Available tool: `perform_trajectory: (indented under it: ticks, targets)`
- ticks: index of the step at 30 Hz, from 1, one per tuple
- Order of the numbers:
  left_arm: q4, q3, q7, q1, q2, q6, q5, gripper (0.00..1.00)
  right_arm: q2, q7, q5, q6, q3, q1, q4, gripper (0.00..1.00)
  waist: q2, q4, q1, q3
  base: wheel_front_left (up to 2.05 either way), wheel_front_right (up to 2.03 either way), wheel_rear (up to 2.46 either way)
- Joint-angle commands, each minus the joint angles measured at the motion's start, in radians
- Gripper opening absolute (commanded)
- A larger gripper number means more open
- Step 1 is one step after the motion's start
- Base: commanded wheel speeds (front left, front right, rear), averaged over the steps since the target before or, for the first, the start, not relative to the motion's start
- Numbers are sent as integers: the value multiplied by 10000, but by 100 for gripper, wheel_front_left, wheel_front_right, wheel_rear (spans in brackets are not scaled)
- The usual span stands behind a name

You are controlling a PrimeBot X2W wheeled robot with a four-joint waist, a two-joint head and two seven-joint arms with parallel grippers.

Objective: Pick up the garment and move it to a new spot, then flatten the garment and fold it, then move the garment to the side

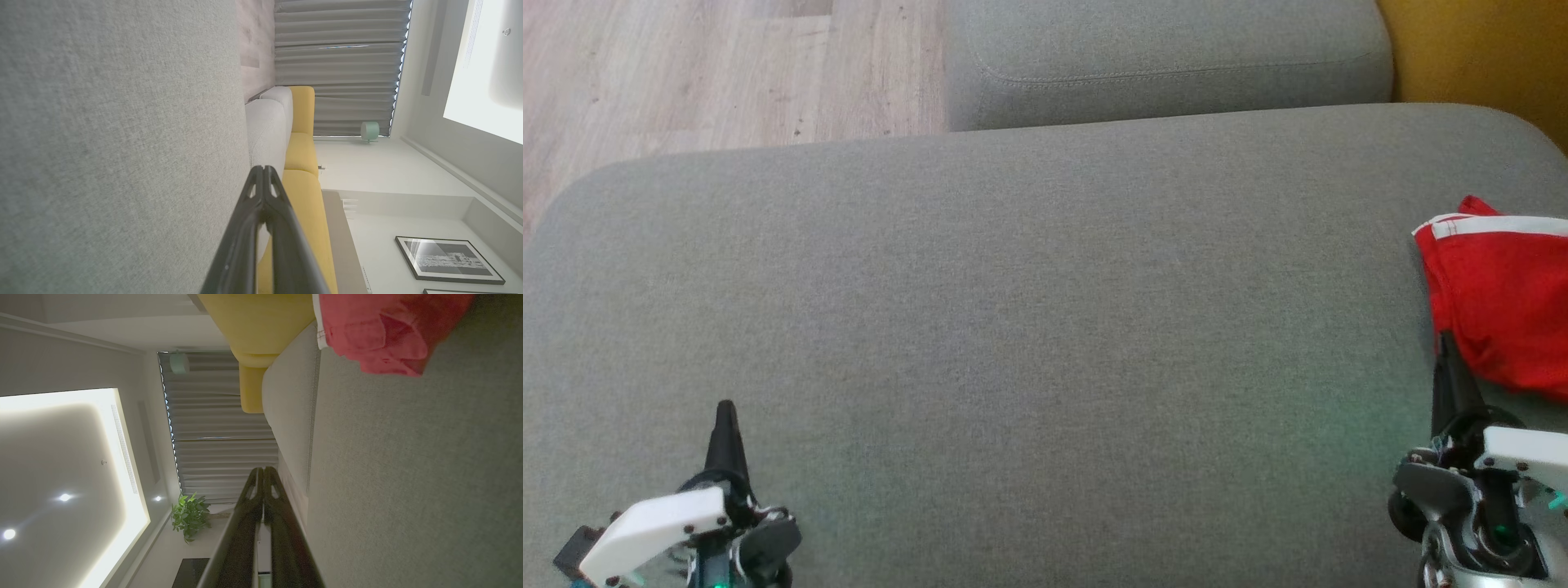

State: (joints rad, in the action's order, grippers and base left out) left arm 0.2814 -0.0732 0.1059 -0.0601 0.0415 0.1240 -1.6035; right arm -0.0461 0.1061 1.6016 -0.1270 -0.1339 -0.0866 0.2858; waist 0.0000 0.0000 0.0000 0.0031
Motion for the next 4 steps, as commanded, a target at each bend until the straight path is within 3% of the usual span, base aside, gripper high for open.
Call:
perform_trajectory:
  ticks: [1,4]
  targets:
    - [-361,-403,71,-480,87,67,-54,0,-41,70,71,-37,202,-213,-410,0,0,0,0,0,0,0,0]
    - [-361,-403,70,-480,87,67,-54,0,-41,70,71,-37,202,-213,-410,0,0,0,0,0,0,0,0]
